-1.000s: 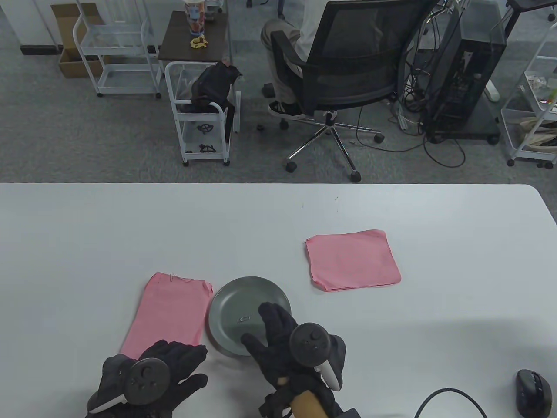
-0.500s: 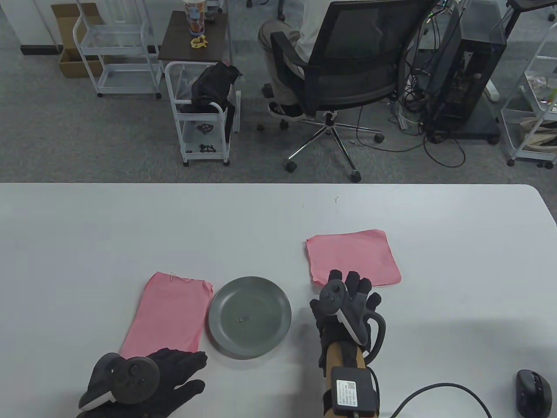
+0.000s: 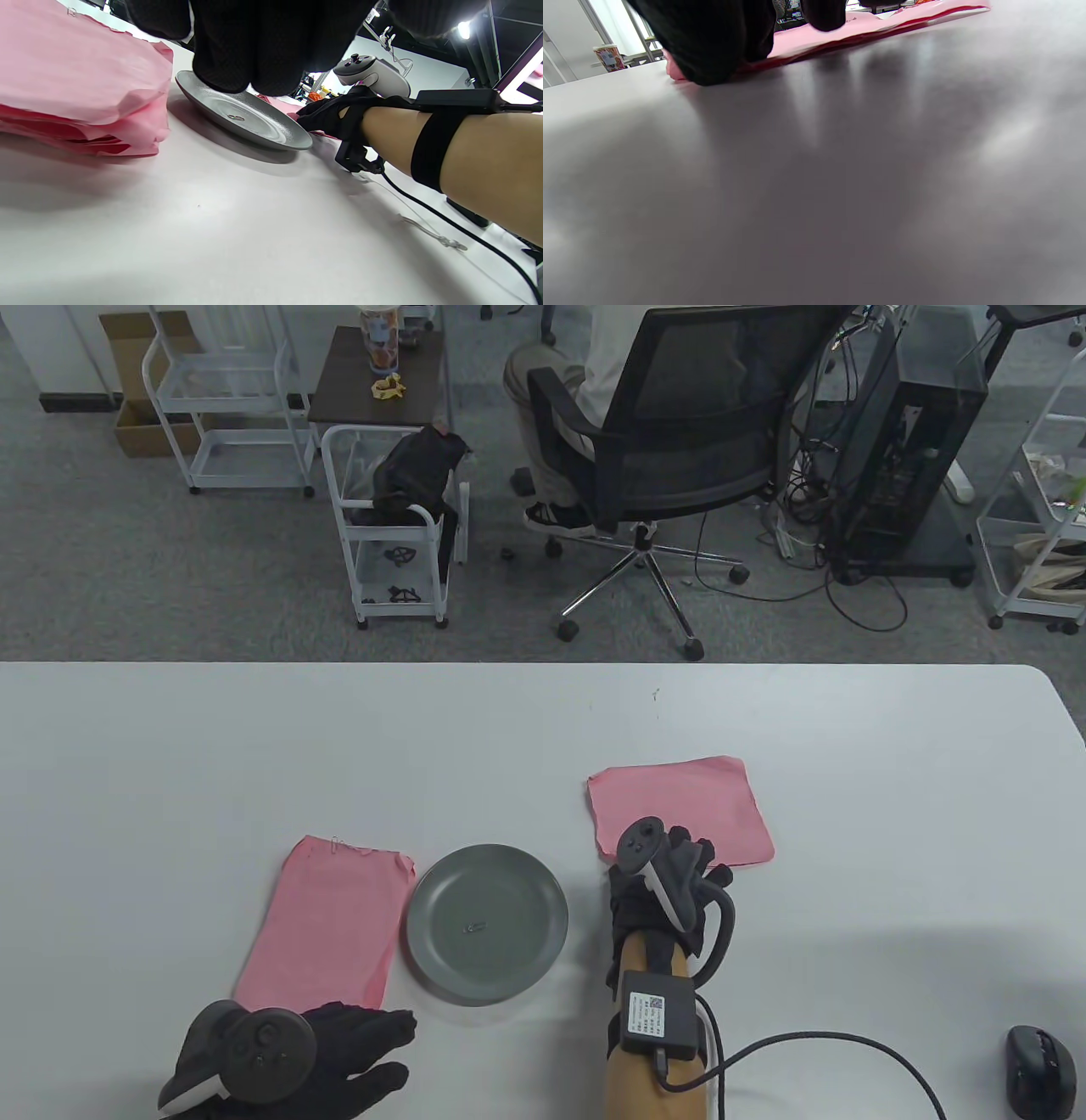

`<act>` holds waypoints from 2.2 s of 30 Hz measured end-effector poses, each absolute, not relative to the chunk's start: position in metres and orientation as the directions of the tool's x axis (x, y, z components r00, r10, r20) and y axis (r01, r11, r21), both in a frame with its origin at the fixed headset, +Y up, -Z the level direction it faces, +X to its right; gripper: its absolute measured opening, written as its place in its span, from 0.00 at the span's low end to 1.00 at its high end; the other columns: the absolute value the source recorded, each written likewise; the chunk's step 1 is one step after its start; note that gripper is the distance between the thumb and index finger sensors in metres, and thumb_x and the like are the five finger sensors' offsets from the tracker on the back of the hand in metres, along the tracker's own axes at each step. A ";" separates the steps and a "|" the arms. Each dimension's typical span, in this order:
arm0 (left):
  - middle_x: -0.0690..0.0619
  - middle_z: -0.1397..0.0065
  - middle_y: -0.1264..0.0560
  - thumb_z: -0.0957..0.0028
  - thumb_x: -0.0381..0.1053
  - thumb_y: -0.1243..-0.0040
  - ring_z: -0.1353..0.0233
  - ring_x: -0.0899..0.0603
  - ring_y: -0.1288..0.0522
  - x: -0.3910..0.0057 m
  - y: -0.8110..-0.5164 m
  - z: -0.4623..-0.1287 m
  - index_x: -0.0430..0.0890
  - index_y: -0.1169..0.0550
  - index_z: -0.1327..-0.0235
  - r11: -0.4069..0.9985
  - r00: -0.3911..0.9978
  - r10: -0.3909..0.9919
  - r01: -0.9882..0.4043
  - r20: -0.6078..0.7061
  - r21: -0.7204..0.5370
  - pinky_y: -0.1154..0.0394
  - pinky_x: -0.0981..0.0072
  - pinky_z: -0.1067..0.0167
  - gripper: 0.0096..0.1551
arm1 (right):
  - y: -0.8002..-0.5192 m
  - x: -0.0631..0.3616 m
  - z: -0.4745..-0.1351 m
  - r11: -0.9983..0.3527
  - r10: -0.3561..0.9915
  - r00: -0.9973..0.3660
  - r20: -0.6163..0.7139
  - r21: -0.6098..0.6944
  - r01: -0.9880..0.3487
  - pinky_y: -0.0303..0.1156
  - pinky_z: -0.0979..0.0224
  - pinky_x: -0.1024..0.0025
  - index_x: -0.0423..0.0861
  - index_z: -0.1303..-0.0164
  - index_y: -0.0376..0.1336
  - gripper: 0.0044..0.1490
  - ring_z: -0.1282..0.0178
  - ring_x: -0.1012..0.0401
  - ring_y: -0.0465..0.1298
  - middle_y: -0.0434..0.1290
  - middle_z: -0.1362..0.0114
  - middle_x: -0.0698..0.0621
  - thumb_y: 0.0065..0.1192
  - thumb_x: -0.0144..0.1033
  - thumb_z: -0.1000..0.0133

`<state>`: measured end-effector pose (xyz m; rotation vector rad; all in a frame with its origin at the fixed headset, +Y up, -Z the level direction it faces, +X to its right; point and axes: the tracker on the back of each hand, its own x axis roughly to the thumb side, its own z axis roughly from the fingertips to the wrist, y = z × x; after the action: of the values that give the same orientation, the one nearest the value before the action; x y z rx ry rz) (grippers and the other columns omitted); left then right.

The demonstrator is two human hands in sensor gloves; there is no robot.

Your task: Pinch and push to attach paper clips

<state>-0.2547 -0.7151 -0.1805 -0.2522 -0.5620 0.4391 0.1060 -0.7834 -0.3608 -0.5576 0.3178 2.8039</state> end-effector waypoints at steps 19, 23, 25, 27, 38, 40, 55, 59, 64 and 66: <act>0.51 0.21 0.33 0.53 0.73 0.45 0.23 0.39 0.29 -0.276 -0.730 -0.198 0.53 0.39 0.21 0.758 0.681 0.647 -0.527 0.343 -0.384 0.37 0.40 0.25 0.48 | -0.656 0.089 -0.255 -0.280 0.949 -0.237 0.210 0.207 -0.937 0.62 0.23 0.42 0.49 0.37 0.63 0.26 0.29 0.44 0.73 0.65 0.25 0.45 0.58 0.50 0.40; 0.49 0.17 0.47 0.55 0.75 0.44 0.17 0.37 0.41 -0.288 -0.728 -0.199 0.52 0.53 0.20 0.676 0.592 0.737 -0.641 0.327 -0.363 0.43 0.38 0.23 0.59 | -0.654 0.059 -0.231 -0.116 0.978 -0.026 0.208 0.431 -0.895 0.62 0.23 0.41 0.48 0.37 0.63 0.25 0.30 0.43 0.73 0.66 0.25 0.44 0.57 0.49 0.39; 0.49 0.16 0.52 0.57 0.76 0.42 0.15 0.36 0.47 -0.293 -0.729 -0.201 0.51 0.58 0.20 0.607 0.520 0.794 -0.698 0.314 -0.378 0.47 0.36 0.22 0.64 | -0.655 0.050 -0.224 -0.076 0.979 0.029 0.202 0.496 -0.865 0.62 0.24 0.41 0.47 0.37 0.63 0.25 0.30 0.44 0.74 0.66 0.25 0.44 0.57 0.49 0.39; 0.49 0.16 0.52 0.60 0.76 0.39 0.14 0.37 0.46 -0.297 -0.730 -0.203 0.51 0.58 0.20 0.514 0.411 0.855 -0.750 0.317 -0.416 0.47 0.35 0.22 0.66 | -0.657 0.044 -0.218 -0.064 0.978 0.049 0.203 0.516 -0.854 0.62 0.24 0.41 0.47 0.37 0.63 0.25 0.30 0.44 0.74 0.66 0.25 0.43 0.57 0.49 0.39; 0.59 0.40 0.15 0.51 0.59 0.36 0.37 0.48 0.14 -0.286 -0.735 -0.202 0.59 0.18 0.41 0.430 0.290 0.889 -0.792 0.354 -0.432 0.29 0.44 0.29 0.23 | -0.718 0.030 -0.212 -0.066 0.992 0.020 0.122 0.661 -0.748 0.51 0.23 0.31 0.44 0.19 0.43 0.59 0.21 0.35 0.60 0.49 0.16 0.38 0.66 0.60 0.49; 0.58 0.40 0.16 0.51 0.59 0.36 0.37 0.48 0.15 -0.285 -0.735 -0.200 0.59 0.19 0.41 0.453 0.308 0.876 -0.790 0.372 -0.413 0.29 0.43 0.29 0.23 | -0.726 0.027 -0.213 -0.099 0.994 -0.038 0.099 0.738 -0.668 0.46 0.21 0.31 0.45 0.19 0.35 0.61 0.18 0.36 0.54 0.44 0.15 0.40 0.64 0.60 0.45; 0.55 0.38 0.17 0.50 0.57 0.35 0.36 0.45 0.16 -0.279 -0.743 -0.204 0.56 0.20 0.39 0.624 0.492 0.777 -0.682 0.393 -0.381 0.30 0.42 0.30 0.25 | -0.726 0.023 -0.208 -0.361 0.926 -0.268 0.265 0.424 -0.830 0.60 0.25 0.38 0.49 0.34 0.65 0.28 0.30 0.42 0.72 0.71 0.30 0.45 0.64 0.45 0.44; 0.55 0.38 0.17 0.50 0.57 0.35 0.35 0.45 0.16 -0.280 -0.733 -0.198 0.56 0.20 0.39 0.622 0.464 0.769 -0.700 0.440 -0.349 0.30 0.42 0.30 0.25 | -0.714 0.022 -0.200 -0.382 0.902 -0.251 0.351 0.379 -0.843 0.62 0.25 0.40 0.50 0.34 0.64 0.28 0.31 0.43 0.73 0.72 0.31 0.47 0.63 0.46 0.44; 0.55 0.38 0.16 0.50 0.57 0.35 0.35 0.45 0.16 -0.279 -0.732 -0.198 0.56 0.19 0.39 0.672 0.540 0.736 -0.658 0.409 -0.340 0.30 0.42 0.30 0.25 | -0.714 0.022 -0.201 -0.458 0.868 -0.340 0.363 0.321 -0.829 0.64 0.27 0.40 0.49 0.36 0.66 0.28 0.34 0.43 0.75 0.74 0.33 0.46 0.64 0.46 0.45; 0.55 0.38 0.16 0.50 0.57 0.36 0.35 0.45 0.16 -0.279 -0.739 -0.201 0.56 0.19 0.39 0.681 0.565 0.730 -0.643 0.384 -0.350 0.30 0.42 0.30 0.25 | -0.722 0.022 -0.204 -0.470 0.874 -0.359 0.328 0.383 -0.795 0.62 0.26 0.40 0.49 0.34 0.65 0.28 0.32 0.42 0.74 0.73 0.31 0.46 0.63 0.46 0.44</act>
<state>-0.2793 -0.7388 -0.2015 -0.1779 -0.5336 0.8128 0.0225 -0.7221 -0.2044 0.5994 0.1900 1.9767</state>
